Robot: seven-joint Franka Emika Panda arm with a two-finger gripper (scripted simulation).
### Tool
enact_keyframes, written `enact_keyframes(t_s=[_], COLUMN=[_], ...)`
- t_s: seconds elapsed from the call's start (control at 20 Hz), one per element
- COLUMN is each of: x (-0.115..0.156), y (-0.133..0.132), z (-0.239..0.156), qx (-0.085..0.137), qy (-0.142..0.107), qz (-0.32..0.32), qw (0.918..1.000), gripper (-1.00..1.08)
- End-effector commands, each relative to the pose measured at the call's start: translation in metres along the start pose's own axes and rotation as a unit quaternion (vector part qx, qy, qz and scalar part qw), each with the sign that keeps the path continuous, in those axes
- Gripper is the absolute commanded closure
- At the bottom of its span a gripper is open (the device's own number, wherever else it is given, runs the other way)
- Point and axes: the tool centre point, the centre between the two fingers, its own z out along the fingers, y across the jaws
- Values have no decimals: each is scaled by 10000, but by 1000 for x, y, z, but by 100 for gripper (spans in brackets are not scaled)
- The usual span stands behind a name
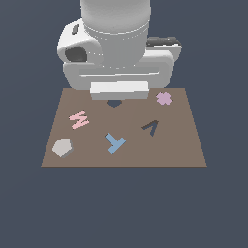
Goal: Insert a designated object into the corresponding slot on a board.
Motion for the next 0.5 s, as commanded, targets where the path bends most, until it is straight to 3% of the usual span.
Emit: enact_keyframes(t_s=[0.0,0.45], x=[2,18], y=[9,60], z=[5,34], qx=[-4,-21], qy=[-3,-9], qz=[-69,-539], qw=[10000,9985], gripper=[-92,-92])
